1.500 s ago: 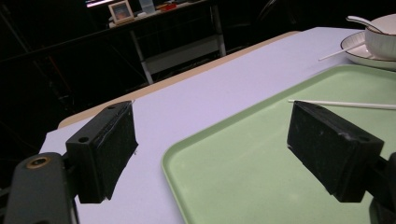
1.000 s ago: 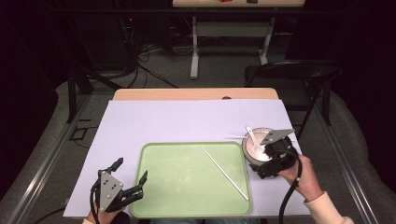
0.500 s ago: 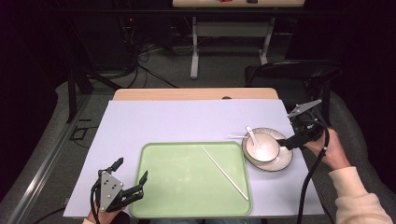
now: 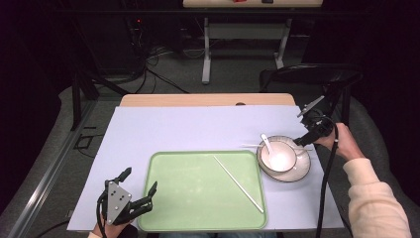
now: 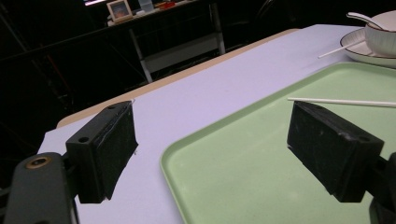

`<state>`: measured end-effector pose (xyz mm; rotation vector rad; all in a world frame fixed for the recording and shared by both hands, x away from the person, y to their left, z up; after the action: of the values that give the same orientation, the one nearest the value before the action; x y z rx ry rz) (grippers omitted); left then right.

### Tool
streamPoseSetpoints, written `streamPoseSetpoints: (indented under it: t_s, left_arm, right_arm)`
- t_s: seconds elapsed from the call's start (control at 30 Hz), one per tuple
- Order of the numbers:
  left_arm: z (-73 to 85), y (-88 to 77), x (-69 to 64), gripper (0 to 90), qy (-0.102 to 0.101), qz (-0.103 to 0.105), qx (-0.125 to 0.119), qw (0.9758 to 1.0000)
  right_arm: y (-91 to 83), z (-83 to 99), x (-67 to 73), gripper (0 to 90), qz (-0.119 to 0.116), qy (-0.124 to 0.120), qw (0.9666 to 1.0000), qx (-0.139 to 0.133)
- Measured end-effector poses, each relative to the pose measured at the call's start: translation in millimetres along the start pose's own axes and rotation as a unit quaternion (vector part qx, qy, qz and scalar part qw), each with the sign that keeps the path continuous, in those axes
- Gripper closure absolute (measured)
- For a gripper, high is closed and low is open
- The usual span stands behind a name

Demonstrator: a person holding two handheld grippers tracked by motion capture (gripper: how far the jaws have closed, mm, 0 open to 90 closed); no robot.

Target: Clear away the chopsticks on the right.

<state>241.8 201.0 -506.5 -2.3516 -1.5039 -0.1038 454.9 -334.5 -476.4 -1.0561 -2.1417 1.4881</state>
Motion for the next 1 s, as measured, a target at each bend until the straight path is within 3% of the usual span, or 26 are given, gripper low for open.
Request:
streamPoseSetpoints:
  t_s: [0.03,0.07,0.17,0.37,0.5,0.63,0.77,1.0]
  left_arm:
    - [0.0,0.0,-0.1,15.3,0.000,0.000,0.000,1.0000]
    - [0.0,0.0,-0.2,15.4,0.000,0.001,0.000,1.0000]
    - [0.0,-0.1,0.1,15.3,0.000,0.001,0.000,1.0000]
    - [0.1,-0.2,0.2,15.4,0.000,0.001,-0.001,1.0000]
    - [0.1,0.0,-0.1,15.4,0.000,0.000,0.000,1.0000]
    - [0.1,0.2,-0.1,15.4,0.001,0.001,0.001,1.0000]
    - [0.0,0.2,-0.2,15.3,0.001,0.001,0.001,1.0000]
    - [0.0,0.1,-0.2,15.4,0.001,0.001,0.001,1.0000]
  right_arm:
    - [2.9,-0.4,0.6,28.4,0.005,0.010,0.9999,0.013]
    - [6.4,-1.7,-1.9,33.5,0.008,-0.002,0.9997,0.022]
    - [16.8,-2.9,2.2,39.2,-0.010,-0.016,0.9984,0.053]
    - [27.8,-4.4,3.0,52.9,-0.035,-0.040,0.9957,0.076]
    - [35.1,-3.9,4.3,58.7,-0.050,-0.029,0.9948,0.084]
    - [42.4,0.3,6.6,62.4,-0.064,-0.038,0.9914,0.107]
    - [50.0,4.8,7.4,68.7,-0.070,-0.040,0.9902,0.114]
    - [51.5,8.7,6.7,78.8,-0.058,-0.033,0.9917,0.110]
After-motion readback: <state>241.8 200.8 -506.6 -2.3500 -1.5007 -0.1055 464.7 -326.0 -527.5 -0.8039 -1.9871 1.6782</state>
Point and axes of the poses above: each handheld gripper's, and its own axes: y roughly forward along the jaws, z roughly out of its underside, x roughly to its left, the point moved 3 cm from there along y, roughly forward along the jaws, and after that the axes turned 2 degrees about y, right-handed, at the moved point
